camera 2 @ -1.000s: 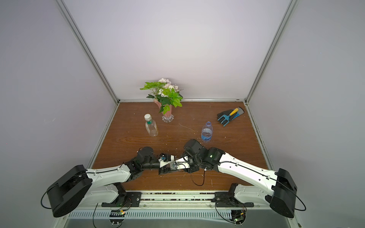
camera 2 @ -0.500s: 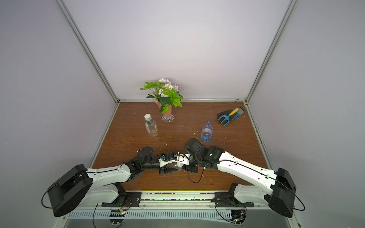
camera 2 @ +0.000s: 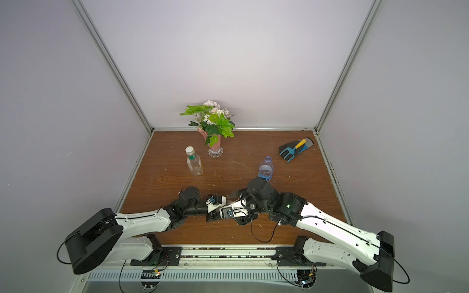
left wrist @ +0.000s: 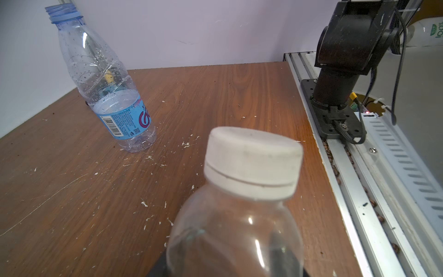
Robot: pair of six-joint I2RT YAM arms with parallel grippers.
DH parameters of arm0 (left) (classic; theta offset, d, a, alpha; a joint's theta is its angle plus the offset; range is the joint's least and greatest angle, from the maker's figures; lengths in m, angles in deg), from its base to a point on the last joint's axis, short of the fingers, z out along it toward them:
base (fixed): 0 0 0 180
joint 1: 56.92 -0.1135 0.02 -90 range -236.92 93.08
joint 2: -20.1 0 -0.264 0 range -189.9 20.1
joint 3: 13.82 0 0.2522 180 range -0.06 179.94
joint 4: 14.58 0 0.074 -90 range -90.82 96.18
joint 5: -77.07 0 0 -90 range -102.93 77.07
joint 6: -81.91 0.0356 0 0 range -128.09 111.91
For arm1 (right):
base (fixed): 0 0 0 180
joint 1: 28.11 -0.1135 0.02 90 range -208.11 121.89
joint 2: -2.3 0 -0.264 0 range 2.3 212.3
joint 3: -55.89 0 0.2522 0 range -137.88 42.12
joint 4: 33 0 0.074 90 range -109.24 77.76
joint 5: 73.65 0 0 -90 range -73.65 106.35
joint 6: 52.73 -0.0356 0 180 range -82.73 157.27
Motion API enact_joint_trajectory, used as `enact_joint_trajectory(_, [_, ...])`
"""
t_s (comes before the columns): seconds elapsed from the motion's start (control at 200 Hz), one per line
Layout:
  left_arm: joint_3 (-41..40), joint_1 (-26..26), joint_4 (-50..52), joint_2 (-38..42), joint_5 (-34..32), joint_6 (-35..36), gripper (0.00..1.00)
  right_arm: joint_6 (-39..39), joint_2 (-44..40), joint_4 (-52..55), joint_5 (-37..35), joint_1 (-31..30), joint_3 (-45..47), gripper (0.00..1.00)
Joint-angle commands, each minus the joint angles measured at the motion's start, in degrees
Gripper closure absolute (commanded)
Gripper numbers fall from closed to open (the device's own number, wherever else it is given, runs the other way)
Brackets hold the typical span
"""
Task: Screw on the bottle caps
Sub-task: Screw the bottle cap onto the plastic bottle.
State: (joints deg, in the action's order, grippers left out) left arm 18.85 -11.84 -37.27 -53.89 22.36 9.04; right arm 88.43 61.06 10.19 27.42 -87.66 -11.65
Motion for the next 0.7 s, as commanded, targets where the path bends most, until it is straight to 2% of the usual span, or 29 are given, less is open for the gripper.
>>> enact_joint_trajectory(0.0, [0.63, 0.1, 2.43, -0.44, -0.99, 0.33, 0.84, 9.26, 1.45, 4.71, -0.83, -0.21, -0.23, 0.25])
enact_joint_trajectory(0.47, [0.34, 0.1, 2.94, 0.46, -0.97, 0.58, 0.84, 9.38, 5.51, 0.98, -5.42, -0.14, 1.65, 0.38])
enact_joint_trajectory(0.696, [0.34, 0.1, 3.04, 0.56, -1.09, 0.55, 0.84, 8.85, 6.57, 0.36, -5.9, -0.18, 1.44, 0.48])
